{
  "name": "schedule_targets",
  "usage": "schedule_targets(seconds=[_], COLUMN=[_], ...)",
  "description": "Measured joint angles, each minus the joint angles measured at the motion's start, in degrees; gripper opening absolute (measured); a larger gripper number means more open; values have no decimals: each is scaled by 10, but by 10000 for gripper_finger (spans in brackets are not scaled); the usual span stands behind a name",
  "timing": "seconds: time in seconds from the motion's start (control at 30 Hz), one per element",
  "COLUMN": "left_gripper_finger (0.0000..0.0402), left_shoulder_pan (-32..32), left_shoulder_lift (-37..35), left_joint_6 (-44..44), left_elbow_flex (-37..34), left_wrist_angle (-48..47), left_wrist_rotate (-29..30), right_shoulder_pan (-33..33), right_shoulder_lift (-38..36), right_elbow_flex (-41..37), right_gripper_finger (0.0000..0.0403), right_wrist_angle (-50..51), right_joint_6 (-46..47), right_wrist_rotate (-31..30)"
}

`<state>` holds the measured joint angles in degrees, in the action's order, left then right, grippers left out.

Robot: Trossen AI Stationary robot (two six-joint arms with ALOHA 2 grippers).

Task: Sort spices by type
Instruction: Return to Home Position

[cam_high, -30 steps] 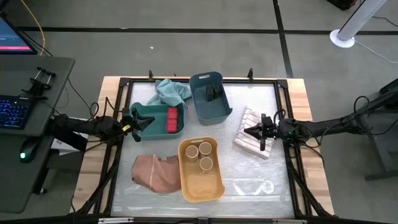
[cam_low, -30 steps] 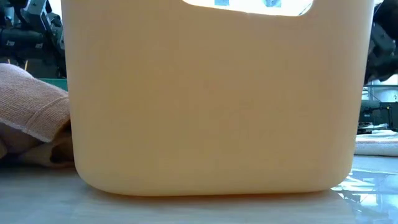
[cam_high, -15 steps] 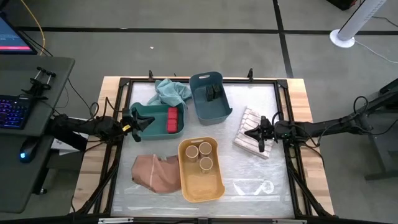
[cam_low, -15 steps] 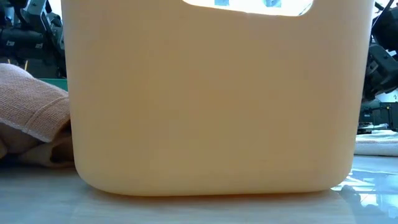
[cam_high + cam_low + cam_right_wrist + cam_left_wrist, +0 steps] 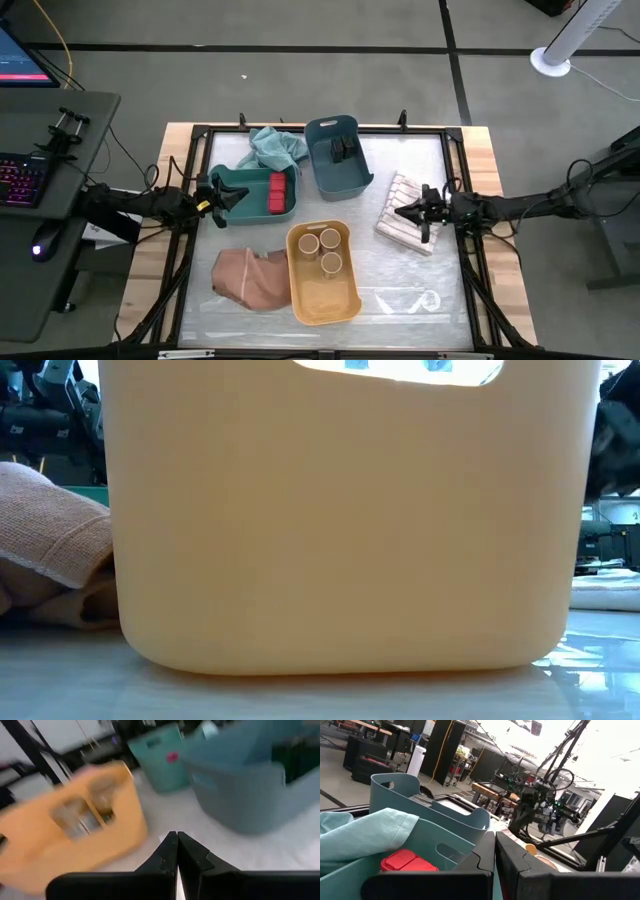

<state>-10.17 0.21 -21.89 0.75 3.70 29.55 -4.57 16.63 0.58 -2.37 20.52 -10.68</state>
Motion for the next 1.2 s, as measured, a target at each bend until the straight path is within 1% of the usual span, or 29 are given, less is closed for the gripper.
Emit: schedule_targets(seconds=[0.23,0.37,0.7,1.2], left_gripper_finger=[1,1,1,1], left_shoulder_pan=[0,0,0,0], left_shoulder_lift=[0,0,0,9], left_joint_6=[0,0,0,0], left_elbow_flex=[0,0,0,0], left_wrist_angle=[0,1,1,0], left_wrist_rotate=[0,1,-4,-4], right_shoulder_pan=[3,4,4,-1], right_shoulder_lift=[-164,-166,-166,-166], right_elbow_flex=[0,0,0,0], right_gripper_finger=[0,0,1,1], right_wrist_angle=[0,-52,-25,-20], right_joint_6=[0,0,0,0], right_wrist_rotate=[1,-2,1,1])
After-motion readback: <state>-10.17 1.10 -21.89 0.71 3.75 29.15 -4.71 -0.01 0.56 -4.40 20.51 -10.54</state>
